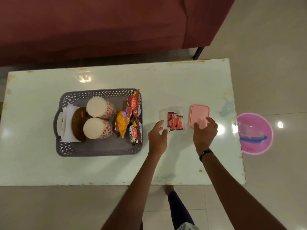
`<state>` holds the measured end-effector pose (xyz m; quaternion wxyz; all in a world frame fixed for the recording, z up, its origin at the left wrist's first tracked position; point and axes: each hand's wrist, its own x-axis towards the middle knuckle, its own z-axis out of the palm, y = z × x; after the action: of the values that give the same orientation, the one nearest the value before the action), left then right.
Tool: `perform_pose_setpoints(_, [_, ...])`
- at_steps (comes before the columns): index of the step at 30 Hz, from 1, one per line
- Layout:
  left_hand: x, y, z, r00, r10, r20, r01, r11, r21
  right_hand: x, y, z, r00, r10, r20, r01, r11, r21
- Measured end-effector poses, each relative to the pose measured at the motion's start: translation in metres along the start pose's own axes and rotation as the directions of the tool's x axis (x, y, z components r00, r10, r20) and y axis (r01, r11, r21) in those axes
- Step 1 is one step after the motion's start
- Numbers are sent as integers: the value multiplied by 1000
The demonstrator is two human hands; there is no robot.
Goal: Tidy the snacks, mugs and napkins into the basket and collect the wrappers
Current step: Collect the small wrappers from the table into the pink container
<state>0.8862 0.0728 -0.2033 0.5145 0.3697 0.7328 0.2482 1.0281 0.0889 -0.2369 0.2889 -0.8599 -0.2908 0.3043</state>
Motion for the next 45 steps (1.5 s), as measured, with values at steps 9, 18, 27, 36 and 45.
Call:
perform_pose_setpoints(9, [18,2,6,999,5,35,-6,999,39,44,6,7,974,94,204,-59,983,-171])
perform_pose_setpoints(18, [22,4,5,1000,-5,21,4,999,52,-7,-24,3,936,-248,251,284,951,-120])
perform_pose_setpoints(27, [38,-15,1,996,88,18,-90,988,124,-32,-33,45,917,-197,347,234,970,-68])
perform_pose_setpoints(36, [30,-8,-1,999,23,23,-22,999,-34,-56,-25,62,948,-202,245,290,866,-408])
perform_pose_setpoints(45, [33,-10,-5,999,31,16,-30,997,-65,-61,-9,69,912,-305,276,404,791,-460])
